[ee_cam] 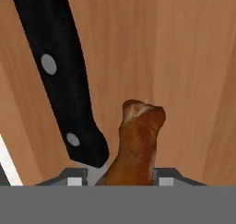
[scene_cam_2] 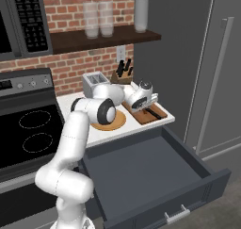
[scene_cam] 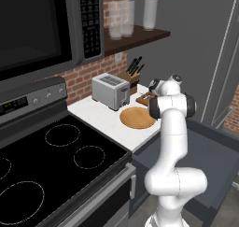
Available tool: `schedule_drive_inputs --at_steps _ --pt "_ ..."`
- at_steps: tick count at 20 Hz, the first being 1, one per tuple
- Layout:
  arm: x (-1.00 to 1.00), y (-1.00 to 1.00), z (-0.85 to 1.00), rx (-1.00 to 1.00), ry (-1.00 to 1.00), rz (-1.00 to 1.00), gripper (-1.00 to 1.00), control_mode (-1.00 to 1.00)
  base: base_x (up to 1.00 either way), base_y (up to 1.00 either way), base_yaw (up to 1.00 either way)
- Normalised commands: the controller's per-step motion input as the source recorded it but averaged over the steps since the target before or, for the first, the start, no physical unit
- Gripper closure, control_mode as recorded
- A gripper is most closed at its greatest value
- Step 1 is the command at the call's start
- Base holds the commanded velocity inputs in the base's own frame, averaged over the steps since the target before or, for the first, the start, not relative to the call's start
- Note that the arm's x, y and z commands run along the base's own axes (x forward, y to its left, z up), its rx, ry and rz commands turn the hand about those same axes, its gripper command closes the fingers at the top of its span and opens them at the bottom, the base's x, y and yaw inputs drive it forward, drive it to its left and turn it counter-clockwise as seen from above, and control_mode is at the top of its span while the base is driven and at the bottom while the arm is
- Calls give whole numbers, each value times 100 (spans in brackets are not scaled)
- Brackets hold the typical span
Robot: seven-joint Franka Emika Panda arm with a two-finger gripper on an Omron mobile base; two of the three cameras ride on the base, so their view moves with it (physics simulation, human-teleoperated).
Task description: Pick up the knife from the drawer and place it on the cutting board. Then place the meat from the plate to the cutting board.
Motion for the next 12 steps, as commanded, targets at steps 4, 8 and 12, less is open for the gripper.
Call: schedule_drive_inputs --at_steps 4,8,12 --pt "8 0 -9 -1 0 1 -100 -100 0 0 0" --pt "-39 17 -35 -10 -3 2 -100 -100 0 0 0" --pt "-95 30 -22 -11 -13 4 -100 -100 0 0 0"
